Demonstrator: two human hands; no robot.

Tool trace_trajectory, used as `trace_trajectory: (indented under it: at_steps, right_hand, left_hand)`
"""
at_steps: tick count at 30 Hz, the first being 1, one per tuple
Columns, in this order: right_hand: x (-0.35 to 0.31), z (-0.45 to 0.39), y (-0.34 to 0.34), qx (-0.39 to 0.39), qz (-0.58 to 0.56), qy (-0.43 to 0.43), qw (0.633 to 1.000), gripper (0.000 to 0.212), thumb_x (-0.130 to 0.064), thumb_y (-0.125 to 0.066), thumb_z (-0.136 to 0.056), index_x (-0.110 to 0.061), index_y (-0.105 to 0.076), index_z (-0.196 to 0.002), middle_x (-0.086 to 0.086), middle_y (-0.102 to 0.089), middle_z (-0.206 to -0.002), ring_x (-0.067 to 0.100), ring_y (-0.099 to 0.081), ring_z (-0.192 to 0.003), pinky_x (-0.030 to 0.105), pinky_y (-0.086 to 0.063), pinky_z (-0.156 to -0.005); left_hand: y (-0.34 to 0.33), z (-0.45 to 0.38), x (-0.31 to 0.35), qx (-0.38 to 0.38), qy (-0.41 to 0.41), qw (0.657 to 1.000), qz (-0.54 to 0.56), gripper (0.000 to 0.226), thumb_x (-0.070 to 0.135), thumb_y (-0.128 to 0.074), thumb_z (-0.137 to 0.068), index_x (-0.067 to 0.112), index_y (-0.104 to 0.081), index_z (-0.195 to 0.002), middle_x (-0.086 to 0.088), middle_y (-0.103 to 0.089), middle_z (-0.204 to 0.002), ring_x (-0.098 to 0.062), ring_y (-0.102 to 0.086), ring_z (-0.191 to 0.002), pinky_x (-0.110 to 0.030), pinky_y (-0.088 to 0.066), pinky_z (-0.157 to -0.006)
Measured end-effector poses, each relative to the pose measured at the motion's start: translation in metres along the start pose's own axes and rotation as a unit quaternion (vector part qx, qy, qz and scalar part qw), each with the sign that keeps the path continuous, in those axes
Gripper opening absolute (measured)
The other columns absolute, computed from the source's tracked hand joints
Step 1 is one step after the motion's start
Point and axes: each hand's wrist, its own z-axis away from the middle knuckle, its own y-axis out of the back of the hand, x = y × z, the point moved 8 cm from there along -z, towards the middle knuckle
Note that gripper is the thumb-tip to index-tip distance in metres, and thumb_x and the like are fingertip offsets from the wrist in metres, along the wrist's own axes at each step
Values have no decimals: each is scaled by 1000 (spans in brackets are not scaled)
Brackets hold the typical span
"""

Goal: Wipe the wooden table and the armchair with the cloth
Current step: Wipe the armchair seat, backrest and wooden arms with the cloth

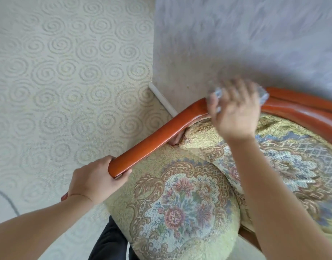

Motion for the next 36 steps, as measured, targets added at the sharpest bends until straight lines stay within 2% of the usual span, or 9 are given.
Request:
trace_trajectory:
  at_steps: [2, 6, 9, 13, 18, 21, 24, 31, 36]
  right_hand:
    - [24, -5, 9, 33, 57, -67, 996, 35, -29, -42, -103, -7, -69, -99, 12, -72, -94, 33, -64, -104, 46, -44, -96]
    - [-11, -1, 0, 77, 12, -171, 982, 27, -23, -51, -96, -6, -71, -98, 10, -72, -101, 32, -62, -106, 47, -38, -104]
    - [-89, 16, -27, 19, -167, -124, 978, 17, -14, -57, -92, -5, -70, -89, 11, -71, -98, 32, -63, -97, 46, -40, -102]
    - [-188, 75, -34, -88, -329, -95, 935, 34, -26, -44, -100, -11, -75, -104, -1, -73, -114, 19, -56, -126, 38, -31, -113]
    - [-215, 82, -23, -148, -327, -10, 933, 33, -27, -44, -103, -12, -70, -116, 2, -70, -119, 23, -55, -127, 38, -31, -115]
    - [-177, 61, -31, -217, -187, 89, 954, 46, -35, -35, -105, -10, -72, -115, 5, -71, -117, 26, -60, -121, 40, -37, -112]
    - [-105, 23, -28, -214, -48, 72, 973, 45, -36, -35, -105, -11, -72, -113, 4, -71, -116, 25, -60, -120, 40, -38, -110]
    - [52, -9, 43, -103, 80, -145, 981, 38, -28, -42, -104, -7, -73, -103, 9, -75, -107, 32, -67, -108, 43, -45, -99]
    - [97, 28, 80, -126, 52, -273, 952, 43, -30, -33, -106, -17, -57, -139, 1, -59, -142, 26, -45, -139, 38, -23, -118]
  left_hand:
    - [0, -1, 0, -4, -3, 1000, 4, 50, 86, -43, -74, 39, -57, -85, 17, -56, -49, 2, -53, -44, -20, -43, -45]
    - [-1, -3, -4, -12, 3, 1000, 21, 53, 89, -38, -69, 40, -56, -81, 19, -55, -48, 4, -52, -42, -19, -42, -43]
    - [0, -3, -2, -15, -3, 999, 37, 51, 90, -34, -68, 43, -53, -75, 19, -53, -46, 3, -49, -38, -18, -38, -40]
    - [-2, -7, -5, -22, 15, 998, 52, 47, 90, -40, -64, 44, -47, -68, 18, -53, -47, 3, -47, -43, -20, -33, -45]
    - [-1, -7, -5, -42, 16, 996, 74, 52, 88, -41, -67, 37, -50, -69, 16, -54, -46, 1, -49, -43, -21, -33, -46]
    - [-1, -3, -6, -65, 11, 994, 84, 50, 88, -41, -70, 40, -53, -76, 18, -58, -52, 1, -53, -47, -23, -40, -48]
    - [2, -5, -6, -69, -1, 992, 101, 45, 88, -42, -72, 44, -52, -77, 28, -60, -57, 1, -55, -41, -22, -41, -42]
    - [6, -5, 5, -91, -52, 989, 100, 44, 80, -48, -77, 37, -53, -87, 14, -58, -49, 0, -55, -40, -21, -42, -38]
    - [5, -6, 5, -160, -25, 978, 132, 45, 77, -57, -78, 35, -52, -94, 9, -67, -61, -4, -64, -55, -29, -50, -54]
